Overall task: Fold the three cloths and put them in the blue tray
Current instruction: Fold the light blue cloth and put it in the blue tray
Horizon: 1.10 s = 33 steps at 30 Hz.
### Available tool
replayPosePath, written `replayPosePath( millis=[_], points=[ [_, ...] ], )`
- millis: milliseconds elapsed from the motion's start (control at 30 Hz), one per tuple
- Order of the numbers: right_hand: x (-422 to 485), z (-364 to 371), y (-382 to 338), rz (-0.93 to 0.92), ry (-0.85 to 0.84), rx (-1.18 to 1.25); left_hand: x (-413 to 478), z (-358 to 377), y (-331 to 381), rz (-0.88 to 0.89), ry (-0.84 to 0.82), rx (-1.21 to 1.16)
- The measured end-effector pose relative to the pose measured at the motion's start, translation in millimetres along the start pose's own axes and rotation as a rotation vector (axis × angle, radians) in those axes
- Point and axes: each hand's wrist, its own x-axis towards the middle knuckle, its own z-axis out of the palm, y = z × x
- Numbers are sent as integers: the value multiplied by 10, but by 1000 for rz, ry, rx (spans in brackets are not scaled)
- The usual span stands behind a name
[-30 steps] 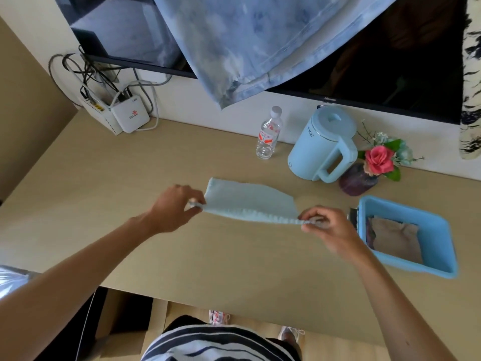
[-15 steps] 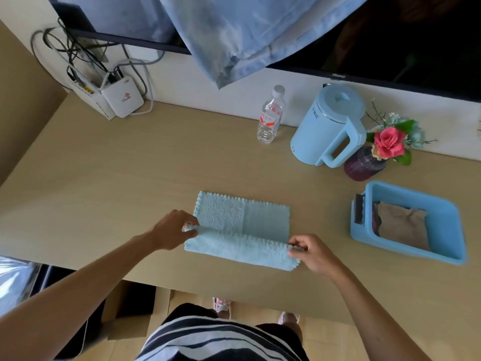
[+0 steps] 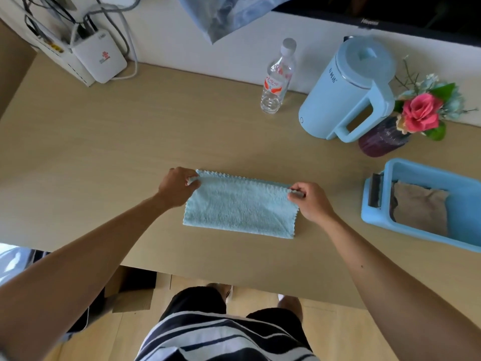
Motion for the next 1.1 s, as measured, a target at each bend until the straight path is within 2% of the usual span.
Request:
replayPosePath(
  millis=[133,233,333,433,533,667,800,967,1100],
  points=[
    [117,65,37,15,56,-49,140,108,-72,-24,4,14],
    [100,139,71,45,179,-151,190,182,-82,65,141,110],
    [-24,270,68,-138,277,-376,21,321,64,216,202,235],
    [-128,434,13,-299,197,-465,-294,594,238,280,42,315],
    [-183,559,17,-330,62,-484,-488,890,282,211,-91,405],
    [-295,587,126,-291,31,-520,-458,1081,281,212,-81,540],
    [-497,635,188,-247,61,-559,-257,1118,271,262,-137,559],
    [-882,811,143,-184,9,-547,7,1055,298,462,-266,605],
    [-1177,998,67,-202,-120,-395,69,998,289,642,-301,778]
  ],
)
